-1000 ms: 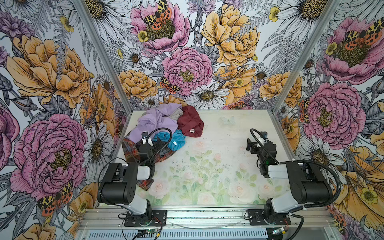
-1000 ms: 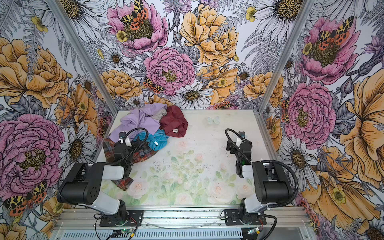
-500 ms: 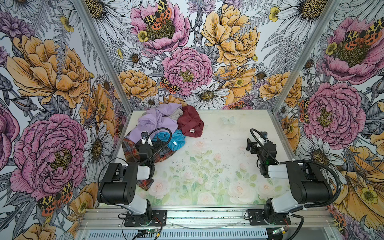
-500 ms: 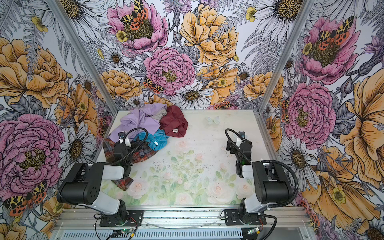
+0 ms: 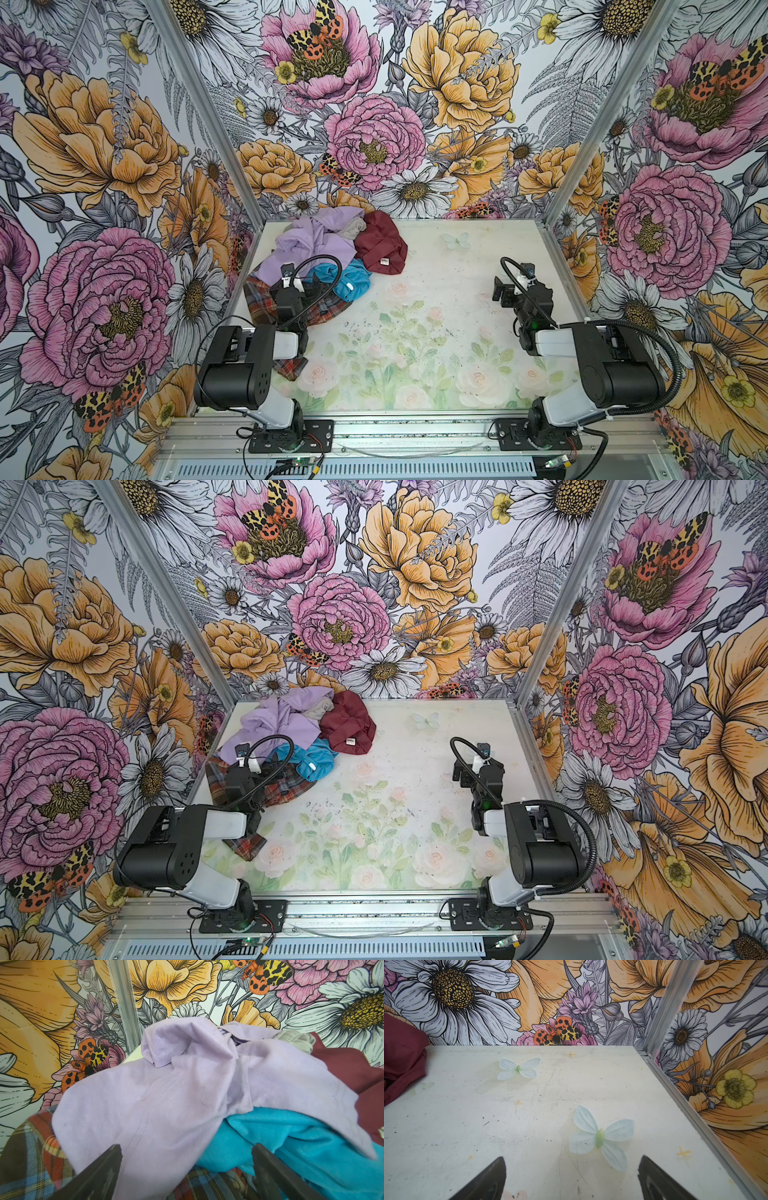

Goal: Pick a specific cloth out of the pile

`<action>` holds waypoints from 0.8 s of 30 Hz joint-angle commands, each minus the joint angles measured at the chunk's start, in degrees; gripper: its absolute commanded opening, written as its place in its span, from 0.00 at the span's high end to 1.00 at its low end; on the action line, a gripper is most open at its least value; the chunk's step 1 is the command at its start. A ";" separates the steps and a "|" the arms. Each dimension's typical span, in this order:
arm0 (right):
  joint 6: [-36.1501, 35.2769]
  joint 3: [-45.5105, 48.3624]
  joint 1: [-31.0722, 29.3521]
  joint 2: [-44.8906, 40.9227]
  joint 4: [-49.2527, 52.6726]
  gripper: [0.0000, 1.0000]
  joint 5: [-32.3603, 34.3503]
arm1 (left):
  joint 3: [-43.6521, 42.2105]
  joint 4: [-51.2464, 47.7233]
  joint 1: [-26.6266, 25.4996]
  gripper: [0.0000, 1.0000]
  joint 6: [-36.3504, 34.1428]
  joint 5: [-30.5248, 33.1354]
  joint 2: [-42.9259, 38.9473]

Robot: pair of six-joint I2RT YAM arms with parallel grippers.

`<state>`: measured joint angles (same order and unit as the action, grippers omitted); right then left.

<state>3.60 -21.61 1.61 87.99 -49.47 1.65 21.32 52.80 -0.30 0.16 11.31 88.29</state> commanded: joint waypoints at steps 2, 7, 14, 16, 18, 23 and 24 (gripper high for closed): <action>1.33 -0.99 0.68 0.15 -0.31 0.00 0.24 | 0.23 0.77 -1.00 0.01 -0.07 2.08 0.38; 1.46 -0.83 0.62 0.17 -0.51 0.01 0.94 | 0.07 1.29 -1.47 0.01 -0.34 2.99 0.44; 1.95 1.72 0.37 -0.16 -5.17 0.01 2.93 | -0.27 2.00 -2.19 0.01 -0.69 4.42 0.43; 1.58 3.19 -0.13 -0.49 -7.67 0.00 3.72 | -0.29 2.22 -2.32 0.01 -0.82 4.74 0.48; 1.20 4.79 -0.45 -0.45 -10.59 0.00 3.88 | -0.60 2.63 -2.82 0.01 -1.25 5.41 0.46; 0.37 5.44 -1.11 -0.36 -11.87 0.01 4.02 | -1.13 3.01 -4.13 0.01 -2.04 7.32 0.04; 0.13 5.59 -1.48 -0.36 -12.08 0.01 4.34 | -1.27 3.02 -4.19 0.01 -2.18 7.41 -0.05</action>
<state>4.62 -16.38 0.99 87.99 -57.41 4.91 21.06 53.49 -3.99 -0.69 16.71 88.29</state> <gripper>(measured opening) 0.995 0.988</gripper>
